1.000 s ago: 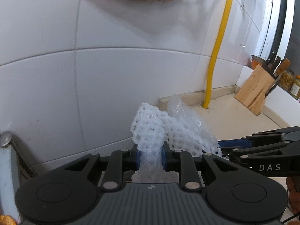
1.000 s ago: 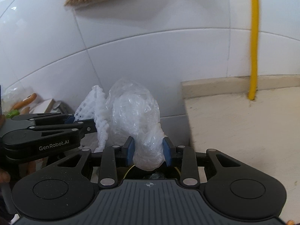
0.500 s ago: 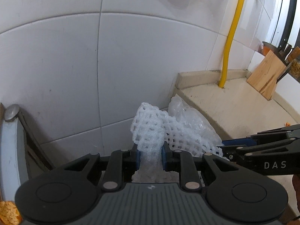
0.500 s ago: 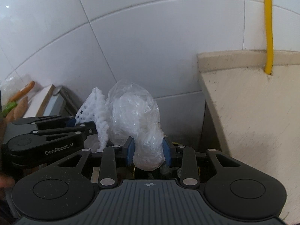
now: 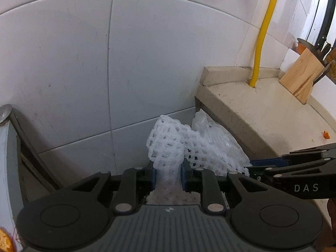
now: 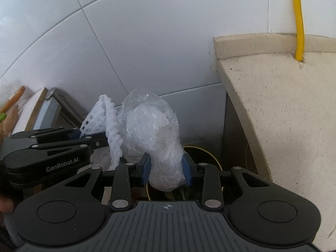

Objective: Collect trash
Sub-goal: 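Lift the foam net and plastic bag and carry both down into the bin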

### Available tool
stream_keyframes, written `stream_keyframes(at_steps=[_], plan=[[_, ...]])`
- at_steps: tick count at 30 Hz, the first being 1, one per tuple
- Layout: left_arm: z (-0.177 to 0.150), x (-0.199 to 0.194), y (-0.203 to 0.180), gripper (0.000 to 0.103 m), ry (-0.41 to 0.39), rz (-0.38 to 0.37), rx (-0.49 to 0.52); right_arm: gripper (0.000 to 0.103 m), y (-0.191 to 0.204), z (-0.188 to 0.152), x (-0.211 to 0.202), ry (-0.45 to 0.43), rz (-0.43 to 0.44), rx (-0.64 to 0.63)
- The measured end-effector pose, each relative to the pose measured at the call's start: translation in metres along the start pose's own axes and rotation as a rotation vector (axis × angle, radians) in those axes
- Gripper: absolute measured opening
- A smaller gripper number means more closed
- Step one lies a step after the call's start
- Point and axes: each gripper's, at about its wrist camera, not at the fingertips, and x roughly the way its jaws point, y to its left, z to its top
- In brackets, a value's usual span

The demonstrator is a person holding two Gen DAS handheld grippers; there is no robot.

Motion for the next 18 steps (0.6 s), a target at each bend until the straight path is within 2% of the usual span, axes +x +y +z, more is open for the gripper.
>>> stream_keyframes(at_steps=[10, 18], plan=[[0.0, 0.015, -0.002, 0.017, 0.057, 0.026, 0.011, 0.04, -0.007, -0.006, 0.011, 0.029, -0.015, 0.029], [-0.002, 0.033, -0.009, 0.017, 0.117, 0.058, 0.061, 0.04, -0.02, -0.012, 0.024, 0.06, -0.032, 0.057]])
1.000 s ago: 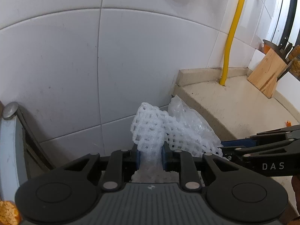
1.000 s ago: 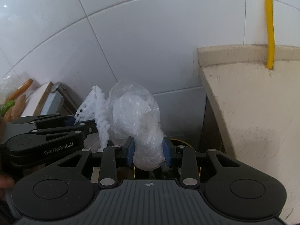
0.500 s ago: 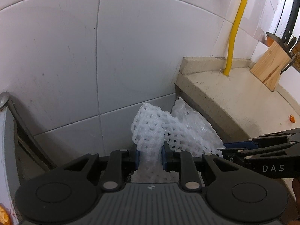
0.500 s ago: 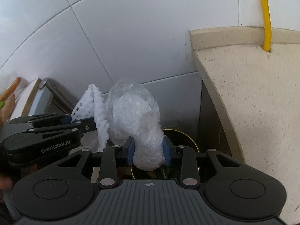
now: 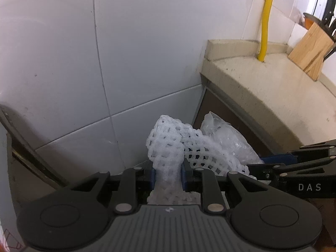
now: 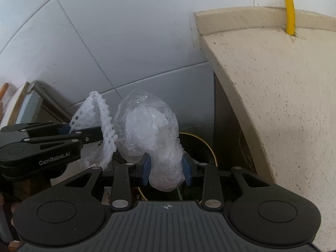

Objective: Collect trash
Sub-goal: 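Lift the foam net and plastic bag and carry both down into the bin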

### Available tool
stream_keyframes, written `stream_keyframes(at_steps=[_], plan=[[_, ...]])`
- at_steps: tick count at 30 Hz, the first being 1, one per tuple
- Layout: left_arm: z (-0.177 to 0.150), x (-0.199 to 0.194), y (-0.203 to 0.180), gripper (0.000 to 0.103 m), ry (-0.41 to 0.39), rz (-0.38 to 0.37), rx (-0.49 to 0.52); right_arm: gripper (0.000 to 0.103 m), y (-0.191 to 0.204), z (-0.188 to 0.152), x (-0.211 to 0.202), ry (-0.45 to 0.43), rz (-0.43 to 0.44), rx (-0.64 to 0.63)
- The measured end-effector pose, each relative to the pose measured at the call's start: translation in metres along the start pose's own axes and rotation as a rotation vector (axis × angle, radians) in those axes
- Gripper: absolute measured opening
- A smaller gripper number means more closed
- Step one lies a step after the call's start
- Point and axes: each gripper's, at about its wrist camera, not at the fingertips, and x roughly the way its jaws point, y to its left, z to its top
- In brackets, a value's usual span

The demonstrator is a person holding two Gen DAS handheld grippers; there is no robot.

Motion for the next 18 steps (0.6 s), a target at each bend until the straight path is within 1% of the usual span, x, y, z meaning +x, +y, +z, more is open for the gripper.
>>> stream_keyframes(at_steps=[8, 10, 12, 15, 18], plan=[[0.002, 0.016, -0.003, 0.024, 0.052, 0.023, 0.013, 0.041, -0.003, 0.0, 0.02, 0.035, -0.005, 0.01], [0.004, 0.021, -0.003, 0.028, 0.07, 0.019, 0.013, 0.045, -0.004, 0.0, 0.024, 0.039, -0.004, 0.021], [0.006, 0.027, -0.004, 0.036, 0.087, 0.017, 0.015, 0.046, -0.007, 0.001, 0.028, 0.045, -0.004, 0.035], [0.008, 0.033, -0.008, 0.044, 0.096, 0.027, 0.036, 0.049, -0.01, 0.002, 0.034, 0.05, -0.012, 0.049], [0.01, 0.04, -0.009, 0.046, 0.105, 0.033, 0.042, 0.05, -0.012, 0.003, 0.04, 0.056, -0.016, 0.062]])
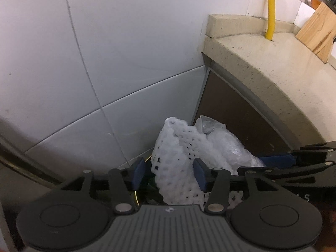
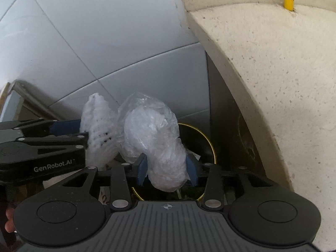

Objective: Collect trash
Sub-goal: 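Lift the foam net and plastic bag and carry both down into the bin, then open the left gripper inside the bin while the right gripper releases the plastic bag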

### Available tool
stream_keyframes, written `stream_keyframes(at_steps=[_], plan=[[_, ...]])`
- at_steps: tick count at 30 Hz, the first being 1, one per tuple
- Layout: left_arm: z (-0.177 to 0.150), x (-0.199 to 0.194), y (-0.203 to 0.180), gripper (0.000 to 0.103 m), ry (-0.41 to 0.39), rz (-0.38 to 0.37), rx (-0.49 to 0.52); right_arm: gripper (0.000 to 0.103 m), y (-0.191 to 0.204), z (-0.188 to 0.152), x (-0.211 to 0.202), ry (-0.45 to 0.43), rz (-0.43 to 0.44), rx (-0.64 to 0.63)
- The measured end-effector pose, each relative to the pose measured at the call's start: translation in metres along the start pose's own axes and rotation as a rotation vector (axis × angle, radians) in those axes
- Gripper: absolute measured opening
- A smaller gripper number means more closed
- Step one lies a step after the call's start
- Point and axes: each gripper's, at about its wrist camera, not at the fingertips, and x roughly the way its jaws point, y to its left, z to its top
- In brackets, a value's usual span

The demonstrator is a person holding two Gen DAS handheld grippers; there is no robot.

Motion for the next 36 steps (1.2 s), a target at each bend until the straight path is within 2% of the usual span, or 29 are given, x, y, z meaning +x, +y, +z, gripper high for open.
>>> stream_keyframes(at_steps=[5, 7, 14, 20, 23, 27, 29, 36], plan=[[0.002, 0.013, 0.003, 0.048, 0.055, -0.009, -0.025, 0.052, -0.002, 0.003, 0.013, 0.009, -0.001, 0.026], [0.002, 0.018, 0.003, 0.05, 0.073, -0.002, -0.032, 0.057, -0.005, 0.001, 0.017, 0.014, -0.001, 0.033], [0.005, 0.04, 0.005, 0.05, 0.155, 0.002, -0.064, 0.058, -0.01, 0.0, 0.034, 0.027, -0.019, 0.069], [0.005, 0.058, 0.019, 0.05, 0.245, -0.056, -0.185, 0.058, -0.015, 0.0, 0.044, 0.039, -0.017, 0.115], [0.003, 0.067, 0.031, 0.05, 0.299, -0.099, -0.282, 0.059, -0.019, -0.001, 0.048, 0.044, -0.023, 0.127], [0.002, 0.068, 0.042, 0.054, 0.308, -0.142, -0.376, 0.063, -0.024, 0.0, 0.053, 0.047, -0.013, 0.149], [0.001, 0.071, 0.044, 0.054, 0.318, -0.147, -0.386, 0.063, -0.025, 0.0, 0.055, 0.053, -0.011, 0.15], [0.009, 0.054, 0.028, 0.055, 0.22, -0.089, -0.264, 0.064, -0.022, 0.001, 0.053, 0.051, -0.012, 0.139]])
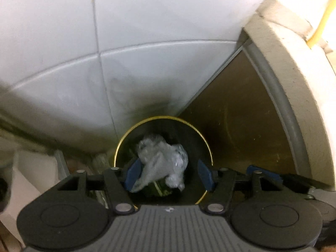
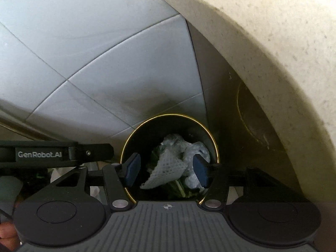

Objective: Collect trash
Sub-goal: 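Open the left gripper inside the bin while the right gripper releases the plastic bag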

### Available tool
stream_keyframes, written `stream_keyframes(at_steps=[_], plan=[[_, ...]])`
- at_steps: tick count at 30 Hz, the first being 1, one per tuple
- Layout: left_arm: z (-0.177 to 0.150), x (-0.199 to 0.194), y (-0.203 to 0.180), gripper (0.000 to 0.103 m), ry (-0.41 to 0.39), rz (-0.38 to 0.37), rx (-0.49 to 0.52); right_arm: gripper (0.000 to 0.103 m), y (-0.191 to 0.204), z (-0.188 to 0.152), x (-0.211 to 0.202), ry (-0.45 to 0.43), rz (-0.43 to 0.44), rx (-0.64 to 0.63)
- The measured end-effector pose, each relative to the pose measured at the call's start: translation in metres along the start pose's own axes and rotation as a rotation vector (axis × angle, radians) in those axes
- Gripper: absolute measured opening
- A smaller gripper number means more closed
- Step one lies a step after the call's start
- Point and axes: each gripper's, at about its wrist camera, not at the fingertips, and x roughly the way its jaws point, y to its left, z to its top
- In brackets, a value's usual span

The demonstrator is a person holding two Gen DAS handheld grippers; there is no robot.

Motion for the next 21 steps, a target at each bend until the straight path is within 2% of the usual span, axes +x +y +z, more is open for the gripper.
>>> stream_keyframes(at_steps=[6, 13, 15, 17, 21], plan=[[0.004, -0.016, -0.009, 0.055, -0.119, 0.068, 0.076, 0.068, 0.005, 0.001, -0.017, -0.049, -0.014, -0.023], [0.001, -0.048, -0.021, 0.056, -0.355, 0.127, 0.167, 0.076, 0.021, 0.003, -0.054, -0.14, -0.026, -0.078], [-0.001, -0.057, -0.023, 0.062, -0.41, 0.132, 0.191, 0.082, 0.026, 0.004, -0.066, -0.174, -0.04, -0.103], [-0.002, -0.063, -0.025, 0.067, -0.447, 0.133, 0.209, 0.083, 0.031, 0.002, -0.078, -0.212, -0.064, -0.13], [-0.004, -0.069, -0.03, 0.069, -0.487, 0.14, 0.241, 0.085, 0.034, -0.003, -0.098, -0.273, -0.078, -0.152]])
